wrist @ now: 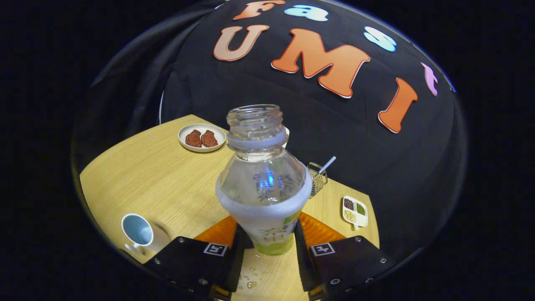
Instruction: Take the bottle from table, then pour the juice into the cup, finally place the bottle on the coaster
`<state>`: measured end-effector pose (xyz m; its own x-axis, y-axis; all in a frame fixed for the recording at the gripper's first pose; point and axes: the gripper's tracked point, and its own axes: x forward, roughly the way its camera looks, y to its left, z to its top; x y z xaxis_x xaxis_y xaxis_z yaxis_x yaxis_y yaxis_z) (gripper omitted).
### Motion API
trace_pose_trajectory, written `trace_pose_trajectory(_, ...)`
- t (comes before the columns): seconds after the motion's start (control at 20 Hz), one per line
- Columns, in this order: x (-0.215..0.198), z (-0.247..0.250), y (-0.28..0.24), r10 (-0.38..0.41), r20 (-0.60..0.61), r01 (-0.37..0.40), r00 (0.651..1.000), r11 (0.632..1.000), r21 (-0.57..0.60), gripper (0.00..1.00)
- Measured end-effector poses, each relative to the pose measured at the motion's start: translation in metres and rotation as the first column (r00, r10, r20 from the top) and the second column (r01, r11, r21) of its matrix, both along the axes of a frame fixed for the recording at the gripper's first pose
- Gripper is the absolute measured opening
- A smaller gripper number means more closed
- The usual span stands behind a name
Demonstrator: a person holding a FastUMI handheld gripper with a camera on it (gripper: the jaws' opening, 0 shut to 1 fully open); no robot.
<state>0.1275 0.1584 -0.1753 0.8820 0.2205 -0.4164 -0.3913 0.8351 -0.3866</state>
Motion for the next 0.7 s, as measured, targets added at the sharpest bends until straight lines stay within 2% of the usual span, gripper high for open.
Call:
trace_pose_trajectory(0.5, 0.031, -0.050, 0.006, -0.013, -0.116, 0.042, 0.993, 0.965, 0.259, 0.58)
trace_pose_trajectory(0.7, 0.040, -0.073, 0.008, -0.025, -0.165, 0.074, 0.986, 0.950, 0.303, 0.57)
